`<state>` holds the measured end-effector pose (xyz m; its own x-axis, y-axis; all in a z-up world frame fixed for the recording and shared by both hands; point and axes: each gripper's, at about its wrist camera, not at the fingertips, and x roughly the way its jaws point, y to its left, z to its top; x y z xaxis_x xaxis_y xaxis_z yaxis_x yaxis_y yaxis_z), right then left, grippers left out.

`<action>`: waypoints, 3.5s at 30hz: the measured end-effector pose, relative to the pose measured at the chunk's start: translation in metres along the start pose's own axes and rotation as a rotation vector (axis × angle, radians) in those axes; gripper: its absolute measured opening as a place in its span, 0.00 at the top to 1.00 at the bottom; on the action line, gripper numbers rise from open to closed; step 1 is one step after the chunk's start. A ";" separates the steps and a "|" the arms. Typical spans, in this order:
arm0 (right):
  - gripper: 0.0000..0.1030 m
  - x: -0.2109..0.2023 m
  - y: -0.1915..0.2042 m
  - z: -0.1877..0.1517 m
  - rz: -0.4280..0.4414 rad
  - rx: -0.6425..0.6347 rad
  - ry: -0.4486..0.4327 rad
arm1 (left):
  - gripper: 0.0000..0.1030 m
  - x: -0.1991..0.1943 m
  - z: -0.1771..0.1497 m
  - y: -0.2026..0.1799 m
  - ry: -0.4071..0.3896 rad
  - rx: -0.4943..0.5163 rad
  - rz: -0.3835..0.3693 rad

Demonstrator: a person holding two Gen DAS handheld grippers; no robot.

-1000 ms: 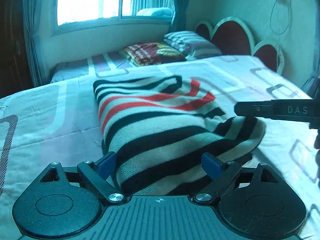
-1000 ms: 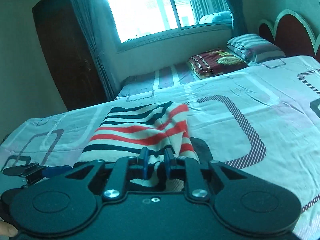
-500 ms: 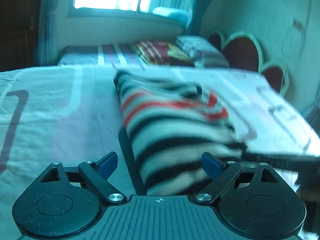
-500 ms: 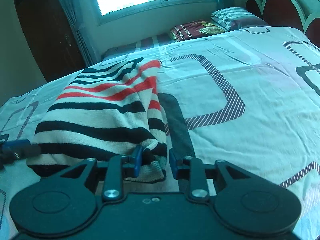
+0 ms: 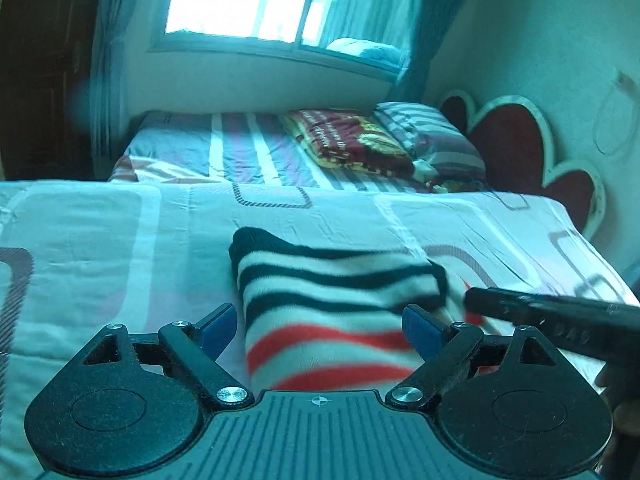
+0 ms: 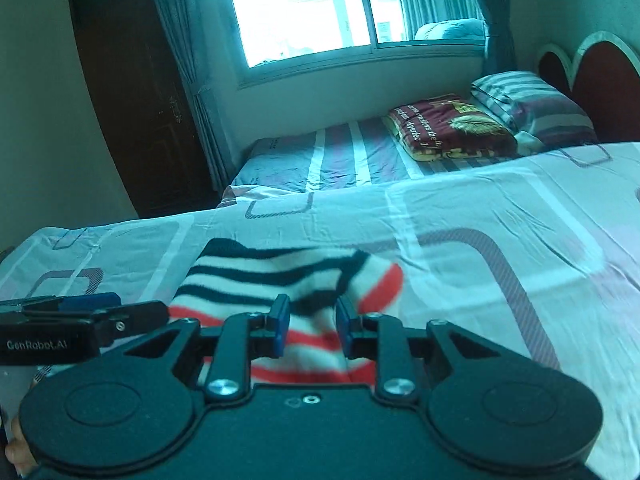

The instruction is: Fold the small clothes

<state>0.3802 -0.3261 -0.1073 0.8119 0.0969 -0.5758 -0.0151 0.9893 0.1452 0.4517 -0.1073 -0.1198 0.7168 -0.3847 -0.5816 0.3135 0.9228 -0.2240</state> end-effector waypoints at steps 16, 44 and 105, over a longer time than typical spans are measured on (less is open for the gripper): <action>0.78 0.077 -0.020 -0.011 -0.080 -0.034 0.053 | 0.21 0.085 -0.014 0.032 0.130 -0.123 0.115; 0.80 -0.019 0.006 -0.049 -0.094 -0.054 0.047 | 0.20 -0.009 -0.064 -0.002 0.091 -0.034 0.063; 0.56 -0.086 -0.029 -0.056 0.058 0.004 0.141 | 0.10 -0.048 -0.073 -0.032 0.141 -0.005 0.056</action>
<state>0.2776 -0.3573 -0.1071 0.7195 0.1683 -0.6738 -0.0568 0.9812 0.1844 0.3619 -0.1168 -0.1418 0.6387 -0.3256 -0.6972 0.2720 0.9431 -0.1913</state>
